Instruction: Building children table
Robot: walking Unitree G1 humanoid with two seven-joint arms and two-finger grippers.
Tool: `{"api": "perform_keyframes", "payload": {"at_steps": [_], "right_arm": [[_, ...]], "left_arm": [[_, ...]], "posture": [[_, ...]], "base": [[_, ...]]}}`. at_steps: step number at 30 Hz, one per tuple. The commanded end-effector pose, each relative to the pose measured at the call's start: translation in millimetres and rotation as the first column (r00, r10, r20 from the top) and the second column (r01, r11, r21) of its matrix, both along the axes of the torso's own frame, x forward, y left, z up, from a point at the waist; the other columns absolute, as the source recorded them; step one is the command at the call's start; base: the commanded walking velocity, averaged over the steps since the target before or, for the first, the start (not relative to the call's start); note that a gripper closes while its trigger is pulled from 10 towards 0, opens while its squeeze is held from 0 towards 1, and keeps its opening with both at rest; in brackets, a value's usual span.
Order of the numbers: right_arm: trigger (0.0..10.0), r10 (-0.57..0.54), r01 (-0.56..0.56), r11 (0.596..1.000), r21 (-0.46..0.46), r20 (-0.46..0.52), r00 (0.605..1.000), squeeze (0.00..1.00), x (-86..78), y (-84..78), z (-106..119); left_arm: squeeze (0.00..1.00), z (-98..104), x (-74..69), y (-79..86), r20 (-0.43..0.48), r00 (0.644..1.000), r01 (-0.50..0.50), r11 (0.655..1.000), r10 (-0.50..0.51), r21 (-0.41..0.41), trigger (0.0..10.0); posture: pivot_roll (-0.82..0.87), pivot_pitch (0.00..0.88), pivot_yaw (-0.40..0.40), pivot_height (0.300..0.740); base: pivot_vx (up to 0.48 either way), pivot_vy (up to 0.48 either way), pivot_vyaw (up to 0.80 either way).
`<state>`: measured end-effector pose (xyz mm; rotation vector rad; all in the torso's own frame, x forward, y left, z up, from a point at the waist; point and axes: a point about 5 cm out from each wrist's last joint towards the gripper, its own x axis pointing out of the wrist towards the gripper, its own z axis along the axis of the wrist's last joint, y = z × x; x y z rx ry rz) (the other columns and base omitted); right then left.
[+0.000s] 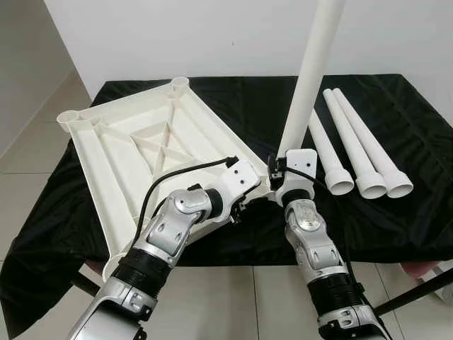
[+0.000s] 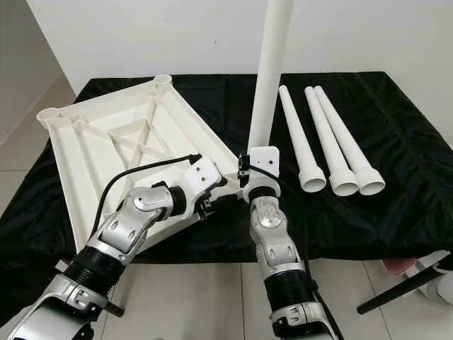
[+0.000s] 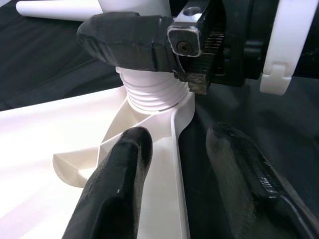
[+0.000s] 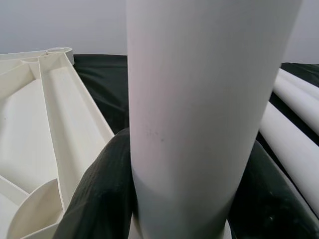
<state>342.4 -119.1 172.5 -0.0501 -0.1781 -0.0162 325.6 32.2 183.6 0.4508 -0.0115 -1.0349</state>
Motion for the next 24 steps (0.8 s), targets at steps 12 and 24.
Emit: {"api": "perform_keyframes", "payload": {"at_steps": [12,24], "right_arm": [[10.0,-0.040,0.041,0.999,0.013,-0.065,0.997,0.00,-2.3,-13.9,-13],[10.0,-0.019,0.014,0.999,0.048,0.109,0.994,0.00,2.9,-16.1,41]], "left_arm": [[0.00,-2,-2.4,-0.3,0.019,1.000,0.010,1.000,-0.010,0.014,10.0],[0.00,-1,-0.2,0.2,0.031,0.999,0.010,1.000,-0.011,0.018,10.0]], "posture": [[-0.12,0.109,0.056,0.740],[-0.12,0.105,0.057,0.740]], "base": [[0.000,0.000,0.00],[0.000,0.000,0.00]]}}
